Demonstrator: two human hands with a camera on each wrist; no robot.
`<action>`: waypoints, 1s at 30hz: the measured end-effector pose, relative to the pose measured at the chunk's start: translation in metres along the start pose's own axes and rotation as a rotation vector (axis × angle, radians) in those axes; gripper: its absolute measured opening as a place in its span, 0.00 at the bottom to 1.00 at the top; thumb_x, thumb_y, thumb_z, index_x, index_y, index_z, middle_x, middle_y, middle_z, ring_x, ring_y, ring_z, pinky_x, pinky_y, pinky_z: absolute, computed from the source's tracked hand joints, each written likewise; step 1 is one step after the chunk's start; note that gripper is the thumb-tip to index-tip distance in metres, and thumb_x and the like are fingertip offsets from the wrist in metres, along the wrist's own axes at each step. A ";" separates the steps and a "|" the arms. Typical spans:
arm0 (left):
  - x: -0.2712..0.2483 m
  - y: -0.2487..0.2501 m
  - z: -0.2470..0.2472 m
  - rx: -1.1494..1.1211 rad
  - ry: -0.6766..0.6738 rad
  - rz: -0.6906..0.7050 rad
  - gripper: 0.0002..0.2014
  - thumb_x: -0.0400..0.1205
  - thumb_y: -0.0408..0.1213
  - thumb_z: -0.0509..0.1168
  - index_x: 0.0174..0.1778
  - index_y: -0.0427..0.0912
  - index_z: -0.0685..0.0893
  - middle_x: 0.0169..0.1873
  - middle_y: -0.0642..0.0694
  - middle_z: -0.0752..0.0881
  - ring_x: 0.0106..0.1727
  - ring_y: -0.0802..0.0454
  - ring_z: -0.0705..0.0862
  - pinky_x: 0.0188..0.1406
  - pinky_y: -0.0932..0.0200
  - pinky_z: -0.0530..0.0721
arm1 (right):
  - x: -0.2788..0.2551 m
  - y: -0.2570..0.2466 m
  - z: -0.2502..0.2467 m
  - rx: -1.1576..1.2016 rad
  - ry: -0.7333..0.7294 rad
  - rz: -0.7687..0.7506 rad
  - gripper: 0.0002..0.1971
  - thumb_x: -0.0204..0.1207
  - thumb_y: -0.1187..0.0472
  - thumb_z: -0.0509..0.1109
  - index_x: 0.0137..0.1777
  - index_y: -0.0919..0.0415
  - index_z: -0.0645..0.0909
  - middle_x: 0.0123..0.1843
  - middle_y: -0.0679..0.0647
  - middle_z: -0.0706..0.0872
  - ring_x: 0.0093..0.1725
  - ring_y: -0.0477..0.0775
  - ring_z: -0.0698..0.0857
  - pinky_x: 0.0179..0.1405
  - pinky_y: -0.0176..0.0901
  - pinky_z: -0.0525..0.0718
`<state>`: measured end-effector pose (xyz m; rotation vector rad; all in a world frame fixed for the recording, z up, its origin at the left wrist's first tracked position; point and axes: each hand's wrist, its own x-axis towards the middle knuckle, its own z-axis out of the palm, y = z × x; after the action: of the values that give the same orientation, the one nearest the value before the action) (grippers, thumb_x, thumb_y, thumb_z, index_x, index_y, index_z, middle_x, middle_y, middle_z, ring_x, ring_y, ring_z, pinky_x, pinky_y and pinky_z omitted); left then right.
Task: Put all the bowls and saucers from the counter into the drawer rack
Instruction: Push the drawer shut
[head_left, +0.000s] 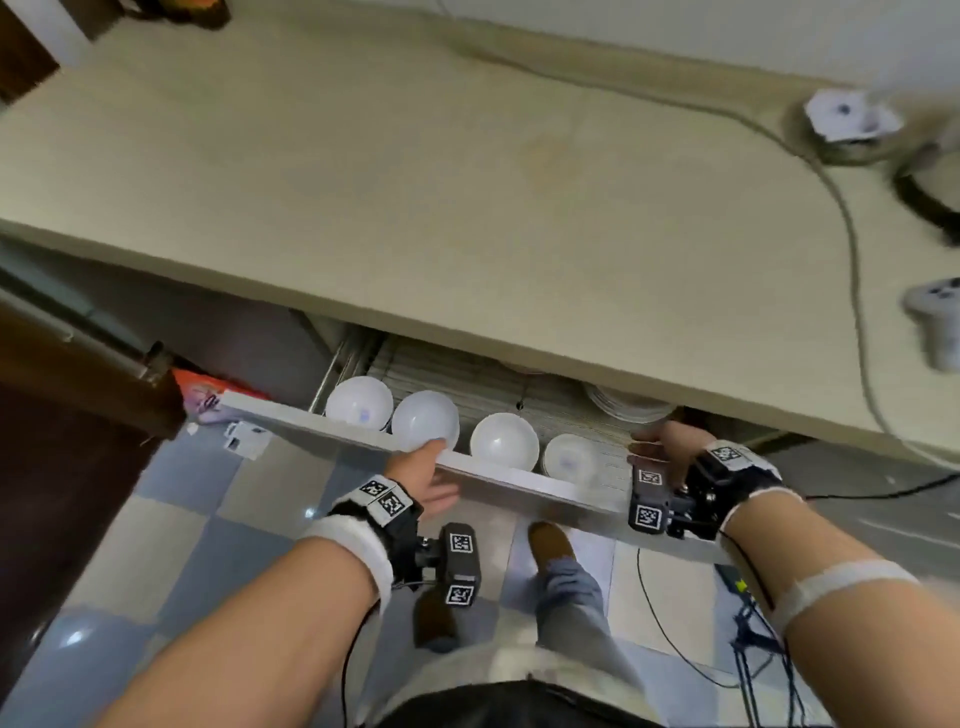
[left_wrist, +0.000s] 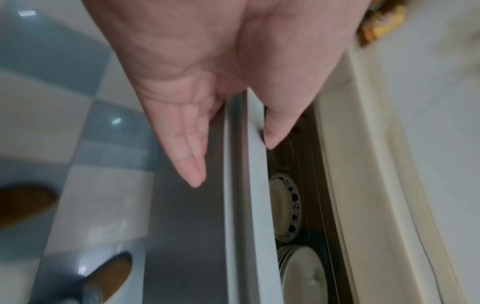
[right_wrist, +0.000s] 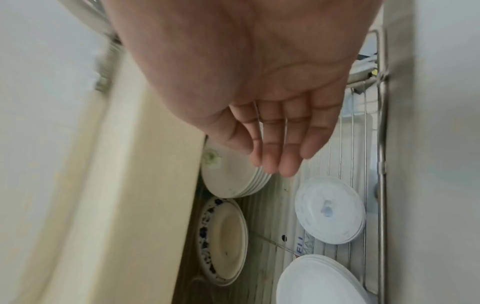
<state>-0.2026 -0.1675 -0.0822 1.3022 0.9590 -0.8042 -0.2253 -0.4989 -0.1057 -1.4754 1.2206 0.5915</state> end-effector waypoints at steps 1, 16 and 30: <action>-0.002 0.005 -0.005 0.032 0.012 0.029 0.24 0.86 0.43 0.66 0.76 0.38 0.73 0.69 0.31 0.81 0.55 0.35 0.88 0.52 0.43 0.88 | -0.015 0.006 -0.003 0.049 0.008 0.012 0.11 0.82 0.64 0.62 0.40 0.64 0.82 0.21 0.53 0.87 0.19 0.52 0.86 0.30 0.42 0.77; -0.026 0.058 -0.017 -0.198 -0.172 -0.016 0.30 0.81 0.50 0.67 0.73 0.38 0.68 0.67 0.32 0.76 0.61 0.30 0.78 0.53 0.35 0.81 | -0.114 0.082 0.013 0.847 -0.023 -0.032 0.39 0.75 0.53 0.71 0.84 0.54 0.57 0.73 0.74 0.79 0.55 0.68 0.92 0.79 0.75 0.63; 0.011 0.114 0.018 -0.365 -0.165 0.004 0.49 0.74 0.56 0.74 0.88 0.51 0.57 0.82 0.29 0.65 0.55 0.22 0.82 0.65 0.28 0.81 | -0.087 0.008 0.012 1.131 -0.078 -0.068 0.41 0.81 0.47 0.66 0.87 0.61 0.49 0.81 0.75 0.68 0.73 0.72 0.79 0.80 0.64 0.69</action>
<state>-0.0932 -0.1720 -0.0452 0.9081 0.9200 -0.6834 -0.2598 -0.4554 -0.0377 -0.5156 1.1229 -0.1274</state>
